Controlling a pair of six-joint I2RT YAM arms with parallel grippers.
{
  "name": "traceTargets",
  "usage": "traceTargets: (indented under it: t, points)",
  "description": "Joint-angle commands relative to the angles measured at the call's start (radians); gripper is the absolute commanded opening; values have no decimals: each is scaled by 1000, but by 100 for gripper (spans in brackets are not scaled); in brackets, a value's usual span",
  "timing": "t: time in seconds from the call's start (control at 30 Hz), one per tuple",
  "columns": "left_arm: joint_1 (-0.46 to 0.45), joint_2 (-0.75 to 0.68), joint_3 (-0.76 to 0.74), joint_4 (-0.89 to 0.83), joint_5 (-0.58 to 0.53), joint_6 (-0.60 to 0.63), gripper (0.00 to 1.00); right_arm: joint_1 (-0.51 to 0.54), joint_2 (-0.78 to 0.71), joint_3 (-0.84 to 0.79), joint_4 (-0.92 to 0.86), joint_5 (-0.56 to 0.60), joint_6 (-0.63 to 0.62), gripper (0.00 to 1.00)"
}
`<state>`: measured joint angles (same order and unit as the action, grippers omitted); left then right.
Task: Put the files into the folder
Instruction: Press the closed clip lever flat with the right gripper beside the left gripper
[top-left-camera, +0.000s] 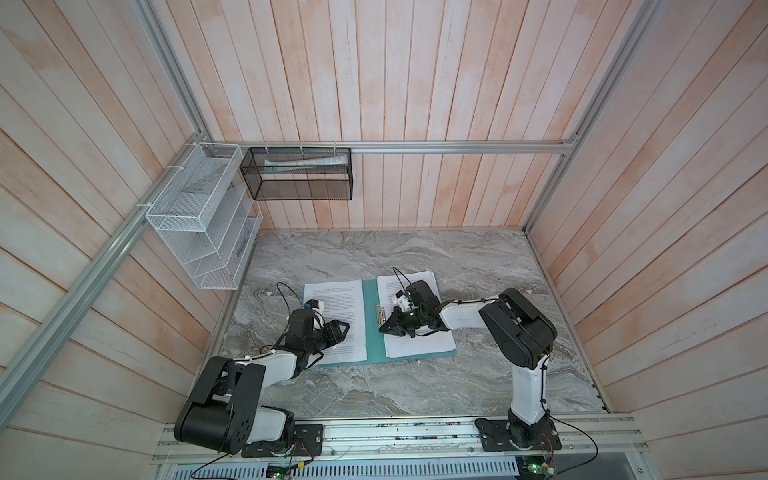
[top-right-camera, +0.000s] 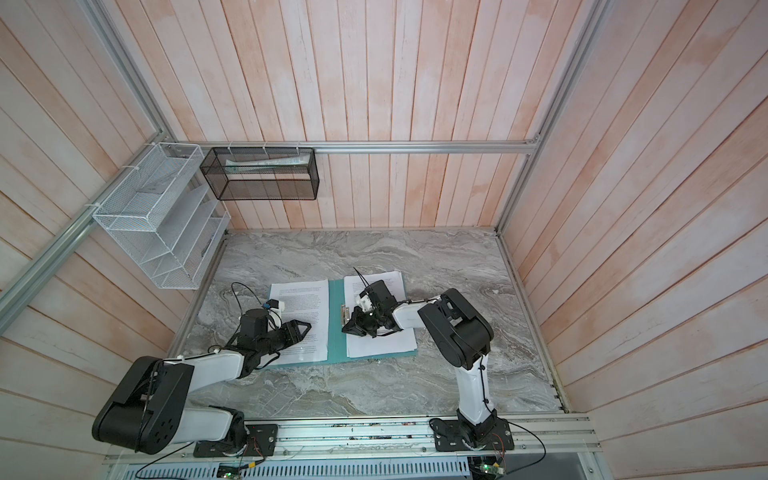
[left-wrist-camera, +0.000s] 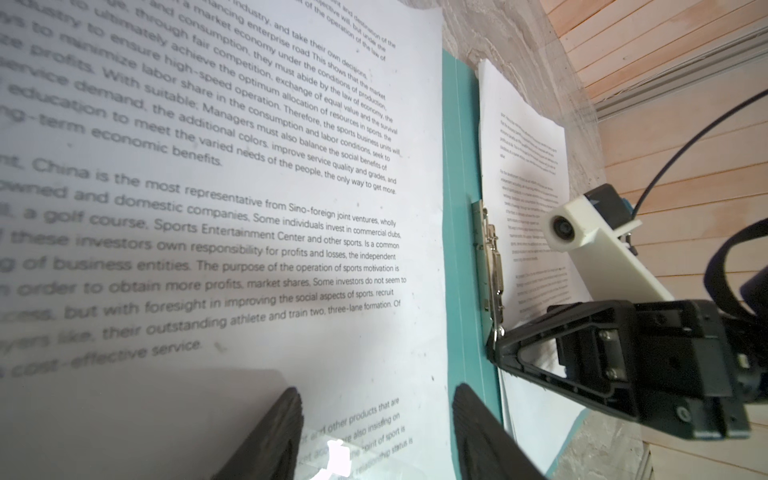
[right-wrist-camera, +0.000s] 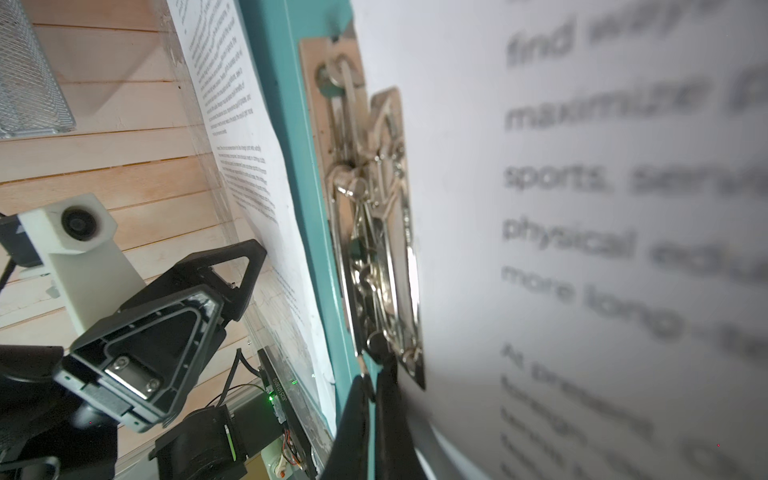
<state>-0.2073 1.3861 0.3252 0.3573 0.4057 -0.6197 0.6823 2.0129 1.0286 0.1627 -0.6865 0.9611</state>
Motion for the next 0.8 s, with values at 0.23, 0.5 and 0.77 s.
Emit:
traceTargets:
  t: [0.23,0.5,0.77]
  points:
    - [5,37,9,-51,-11,12,60,51,148,2,-300,112,-39,1]
    - [5,33,8,-53,-11,12,60,62,194,-45,-364,112,-63,2]
    - [5,29,7,-49,-4,15,60,68,168,28,-395,85,-64,9]
